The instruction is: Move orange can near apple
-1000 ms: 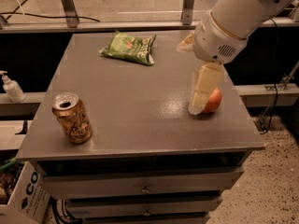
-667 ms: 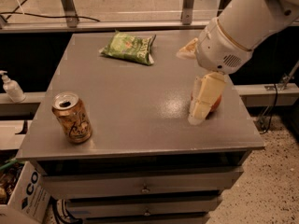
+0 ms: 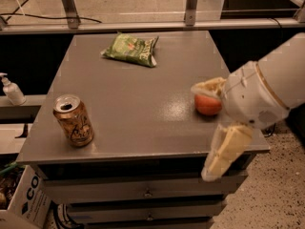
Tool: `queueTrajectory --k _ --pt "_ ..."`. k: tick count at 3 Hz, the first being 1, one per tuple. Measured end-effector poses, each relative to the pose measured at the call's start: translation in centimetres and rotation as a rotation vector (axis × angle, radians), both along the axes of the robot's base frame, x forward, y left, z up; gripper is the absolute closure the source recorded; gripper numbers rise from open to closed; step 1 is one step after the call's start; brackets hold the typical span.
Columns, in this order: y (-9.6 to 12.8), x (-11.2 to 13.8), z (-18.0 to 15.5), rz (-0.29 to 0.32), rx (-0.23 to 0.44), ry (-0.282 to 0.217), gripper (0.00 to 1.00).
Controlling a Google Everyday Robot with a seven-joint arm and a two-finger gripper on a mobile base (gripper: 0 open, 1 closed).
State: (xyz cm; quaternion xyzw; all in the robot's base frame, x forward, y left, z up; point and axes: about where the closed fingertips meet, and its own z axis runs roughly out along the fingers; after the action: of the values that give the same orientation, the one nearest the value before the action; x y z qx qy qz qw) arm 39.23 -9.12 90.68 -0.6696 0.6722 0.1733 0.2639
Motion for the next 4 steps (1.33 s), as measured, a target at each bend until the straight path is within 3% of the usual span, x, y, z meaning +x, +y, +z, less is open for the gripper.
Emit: queueTrajectory --k 1,3,4 --pt "0.4 -4.6 -2.2 -0.011 0.103 0.055 0.0" --pt "0.8 -4.7 -3.1 -0.018 0.176 0.075 0.0" --pt "1.6 -4.4 -3.7 -0.014 0.252 0.079 0.0"
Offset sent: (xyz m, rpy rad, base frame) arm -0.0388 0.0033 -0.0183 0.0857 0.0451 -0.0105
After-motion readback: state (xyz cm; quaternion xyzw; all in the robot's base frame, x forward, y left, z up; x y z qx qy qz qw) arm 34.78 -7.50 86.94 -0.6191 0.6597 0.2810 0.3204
